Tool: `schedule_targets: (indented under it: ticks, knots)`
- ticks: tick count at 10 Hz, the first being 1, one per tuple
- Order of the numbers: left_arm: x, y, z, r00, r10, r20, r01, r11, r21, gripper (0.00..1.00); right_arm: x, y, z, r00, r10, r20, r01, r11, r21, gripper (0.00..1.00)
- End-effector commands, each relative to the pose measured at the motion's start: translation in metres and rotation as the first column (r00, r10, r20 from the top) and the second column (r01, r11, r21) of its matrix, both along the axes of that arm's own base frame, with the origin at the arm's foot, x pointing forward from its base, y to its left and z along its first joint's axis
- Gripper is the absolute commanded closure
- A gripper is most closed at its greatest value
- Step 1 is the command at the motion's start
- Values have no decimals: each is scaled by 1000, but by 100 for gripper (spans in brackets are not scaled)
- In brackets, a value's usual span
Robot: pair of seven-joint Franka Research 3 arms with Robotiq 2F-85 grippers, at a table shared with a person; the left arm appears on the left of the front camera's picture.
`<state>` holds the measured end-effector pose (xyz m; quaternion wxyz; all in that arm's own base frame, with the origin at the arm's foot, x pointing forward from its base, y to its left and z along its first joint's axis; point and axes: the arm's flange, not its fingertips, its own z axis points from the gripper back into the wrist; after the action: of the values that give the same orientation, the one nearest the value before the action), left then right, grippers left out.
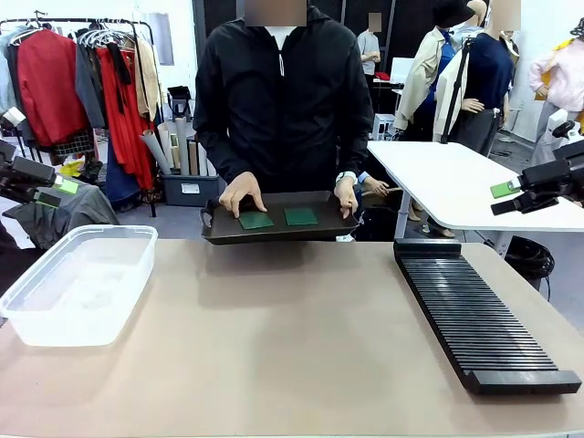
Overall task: Sort PCBs into racks and boxes based on the side picked up.
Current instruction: Pick up the Blank PCB handed by the Human.
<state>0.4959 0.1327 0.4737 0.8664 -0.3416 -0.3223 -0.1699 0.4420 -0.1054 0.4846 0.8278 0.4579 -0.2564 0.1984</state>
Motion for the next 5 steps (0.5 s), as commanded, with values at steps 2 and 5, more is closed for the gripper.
schedule_targets:
  ticks: [2, 5]
  knots:
    - [-1, 0, 2, 1000, 6, -2, -6, 1000, 0, 0, 0, 1, 1, 1000, 2, 2, -2, 1000, -2, 0]
    - [-1, 0, 2, 1000, 6, -2, -6, 1000, 0, 0, 0, 1, 1, 1000, 2, 2, -2, 1000, -2, 0]
